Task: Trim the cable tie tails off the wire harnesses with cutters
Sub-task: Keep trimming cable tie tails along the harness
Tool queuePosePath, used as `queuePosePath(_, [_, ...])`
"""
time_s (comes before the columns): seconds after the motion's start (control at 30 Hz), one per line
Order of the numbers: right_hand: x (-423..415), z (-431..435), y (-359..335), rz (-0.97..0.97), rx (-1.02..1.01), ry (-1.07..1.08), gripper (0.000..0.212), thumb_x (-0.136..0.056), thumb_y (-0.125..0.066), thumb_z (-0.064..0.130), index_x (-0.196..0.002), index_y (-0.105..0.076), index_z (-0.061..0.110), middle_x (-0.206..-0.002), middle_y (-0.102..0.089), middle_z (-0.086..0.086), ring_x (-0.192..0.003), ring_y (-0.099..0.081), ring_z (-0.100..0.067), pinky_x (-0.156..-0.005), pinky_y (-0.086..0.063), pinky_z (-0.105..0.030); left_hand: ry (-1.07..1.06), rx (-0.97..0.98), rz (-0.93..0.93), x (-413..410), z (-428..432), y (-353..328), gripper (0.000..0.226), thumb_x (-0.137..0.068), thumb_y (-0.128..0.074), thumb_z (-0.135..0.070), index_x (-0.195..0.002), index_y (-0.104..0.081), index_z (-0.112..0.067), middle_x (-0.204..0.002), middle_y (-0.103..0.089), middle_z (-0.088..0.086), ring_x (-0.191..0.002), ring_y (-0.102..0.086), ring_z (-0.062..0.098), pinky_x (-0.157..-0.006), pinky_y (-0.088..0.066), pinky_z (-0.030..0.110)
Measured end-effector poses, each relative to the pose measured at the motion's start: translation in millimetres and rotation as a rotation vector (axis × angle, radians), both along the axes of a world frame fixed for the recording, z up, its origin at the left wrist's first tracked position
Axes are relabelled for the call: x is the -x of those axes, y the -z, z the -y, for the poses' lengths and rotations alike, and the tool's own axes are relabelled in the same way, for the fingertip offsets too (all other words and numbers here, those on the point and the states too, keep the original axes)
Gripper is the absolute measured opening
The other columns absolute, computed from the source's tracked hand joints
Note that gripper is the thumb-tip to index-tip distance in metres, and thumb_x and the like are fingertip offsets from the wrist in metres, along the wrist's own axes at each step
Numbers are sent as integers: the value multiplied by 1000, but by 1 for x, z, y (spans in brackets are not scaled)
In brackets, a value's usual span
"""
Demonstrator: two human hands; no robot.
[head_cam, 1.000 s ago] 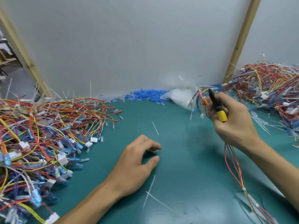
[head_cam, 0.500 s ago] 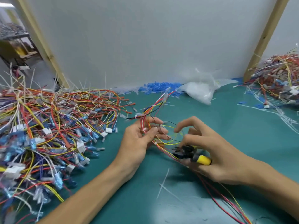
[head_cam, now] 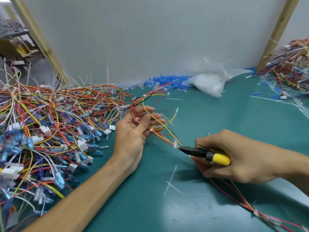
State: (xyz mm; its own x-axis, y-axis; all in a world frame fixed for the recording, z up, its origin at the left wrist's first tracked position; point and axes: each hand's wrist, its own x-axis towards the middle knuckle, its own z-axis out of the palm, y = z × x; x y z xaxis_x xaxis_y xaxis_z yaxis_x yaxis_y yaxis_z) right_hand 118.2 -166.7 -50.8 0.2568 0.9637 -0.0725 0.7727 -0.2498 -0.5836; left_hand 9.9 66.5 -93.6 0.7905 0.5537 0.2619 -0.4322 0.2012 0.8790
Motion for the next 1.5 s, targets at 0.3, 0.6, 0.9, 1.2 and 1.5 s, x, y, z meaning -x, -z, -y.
queuePosePath(0.3, [-11, -10, -6, -523, -488, 391, 35, -82, -82, -6, -78, -54, 14, -71, -57, -3, -63, -51, -18, -59, -46, -21, -119, -178, -118, -1, -6, 0, 33, -101, -56, -8, -130, -66, -20, -114, -72, 6, -104, -65, 18, -84, -64, 43])
queuePosePath(0.6, [-15, -12, -3, -1282, -717, 562, 31, -71, -76, 0, -78, -51, 16, -86, -68, -10, -65, -65, -16, -68, -59, -22, -118, -225, -113, -2, 0, 8, 36, -93, -65, -4, -127, -69, -15, -118, -76, 2, -110, -71, 13, -84, -64, 37])
queuePosePath(0.9, [-22, -11, 2, -1369, -682, 577, 15, -81, -76, 9, -86, -62, 12, -83, -66, -6, -66, -66, -14, -68, -60, -26, -89, -279, -156, -4, 1, 8, 30, -99, -60, 1, -130, -62, 1, -107, -79, -6, -107, -74, 16, -86, -62, 31])
queuePosePath(1.2, [-25, -8, 14, 39, -499, 638, 30, -80, -74, 33, -88, -60, 7, -80, -62, -1, -68, -52, -22, -62, -42, -38, 11, -385, -154, 0, 16, 4, 22, -100, -58, -1, -119, -64, -10, -101, -76, 2, -83, -79, 25, -68, -64, 31])
queuePosePath(1.5, [7, -21, 7, -514, -625, 368, 30, -83, -78, 19, -75, -50, 11, -74, -62, -23, -60, -51, -18, -57, -42, -34, -17, -783, -261, 10, 31, 7, 29, -81, -79, -34, -94, -72, -9, -58, -70, 0, -48, -68, 16, -53, -55, 26])
